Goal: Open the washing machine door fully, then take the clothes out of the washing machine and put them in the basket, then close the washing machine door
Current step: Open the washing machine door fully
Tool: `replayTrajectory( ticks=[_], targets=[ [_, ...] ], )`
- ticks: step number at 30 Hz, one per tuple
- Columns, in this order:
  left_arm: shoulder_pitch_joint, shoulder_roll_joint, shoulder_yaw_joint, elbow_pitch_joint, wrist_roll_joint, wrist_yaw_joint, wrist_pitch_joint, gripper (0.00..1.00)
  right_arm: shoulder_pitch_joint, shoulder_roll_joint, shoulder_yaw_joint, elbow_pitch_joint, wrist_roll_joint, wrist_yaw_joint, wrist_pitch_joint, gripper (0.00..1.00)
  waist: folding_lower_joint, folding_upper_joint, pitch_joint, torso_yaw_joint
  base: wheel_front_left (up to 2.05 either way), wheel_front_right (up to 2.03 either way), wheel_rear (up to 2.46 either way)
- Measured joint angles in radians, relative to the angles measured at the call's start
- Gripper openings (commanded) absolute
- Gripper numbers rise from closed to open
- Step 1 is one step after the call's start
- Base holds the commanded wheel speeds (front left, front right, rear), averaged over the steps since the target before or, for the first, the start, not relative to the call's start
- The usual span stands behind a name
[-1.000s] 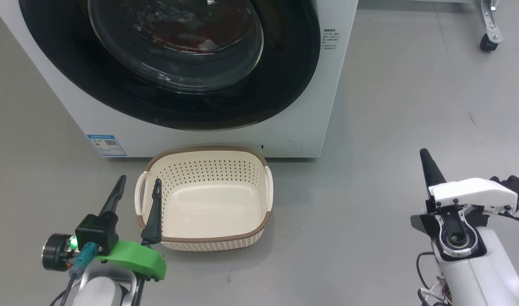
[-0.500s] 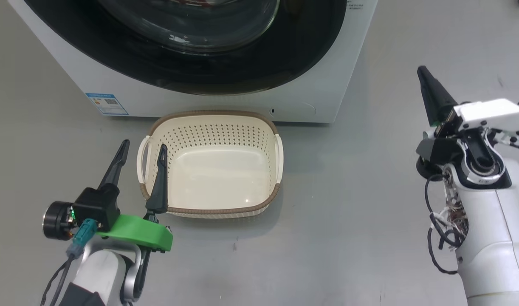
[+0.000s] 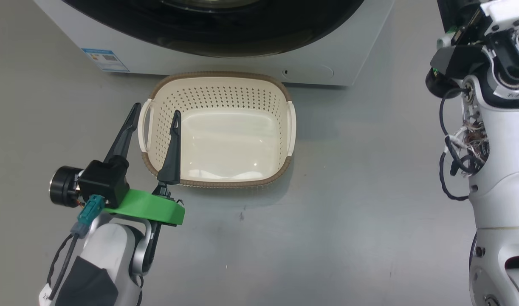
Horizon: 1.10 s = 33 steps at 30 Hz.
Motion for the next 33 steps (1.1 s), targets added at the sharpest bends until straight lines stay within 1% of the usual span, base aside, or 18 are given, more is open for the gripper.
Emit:
replayTrajectory(
  ticks=[1, 3, 10, 16, 21, 31, 33],
  targets=[
    [-0.007, -0.002, -0.002, 0.0, 0.002, -0.002, 0.0, 1.0, -0.017, -0.001, 0.002, 0.004, -0.004, -0.001, 0.0, 0.0, 0.0, 0.0, 0.009, 0.003, 0.0, 0.0, 0.0],
    [-0.021, -0.005, -0.008, 0.0, 0.007, -0.008, 0.0, 1.0, -0.053, -0.005, 0.003, 0.013, -0.009, -0.016, 0.001, 0.0, 0.0, 0.0, 0.027, 0.011, 0.0, 0.0, 0.0],
    [-0.06, -0.02, -0.018, 0.002, 0.013, -0.018, 0.0, 1.0, -0.163, -0.028, 0.004, 0.04, -0.012, -0.034, 0.01, 0.0, 0.0, 0.0, 0.08, 0.044, 0.0, 0.0, 0.0],
    [-0.098, -0.03, -0.022, 0.008, 0.016, -0.023, 0.0, 1.0, -0.23, -0.053, 0.022, 0.081, -0.031, -0.041, 0.035, 0.0, 0.0, 0.0, 0.122, 0.078, 0.0, 0.0, 0.0],
    [-0.103, -0.034, -0.016, 0.028, 0.016, -0.025, -0.001, 1.0, -0.249, -0.057, 0.043, 0.124, -0.038, -0.038, 0.055, 0.0, 0.0001, 0.0, 0.138, 0.094, 0.0, 0.0, 0.0],
    [-0.122, -0.039, -0.013, 0.039, 0.016, -0.027, -0.001, 1.0, -0.301, -0.067, 0.053, 0.179, -0.039, -0.029, 0.093, 0.0, 0.0, 0.0, 0.15, 0.103, 0.0, 0.0, 0.0],
    [-0.124, -0.04, -0.013, 0.044, 0.017, -0.027, -0.001, 1.0, -0.307, -0.07, 0.054, 0.189, -0.034, -0.023, 0.105, 0.0, 0.0001, 0.0, 0.151, 0.104, 0.0, 0.0, 0.0]
  ],
)
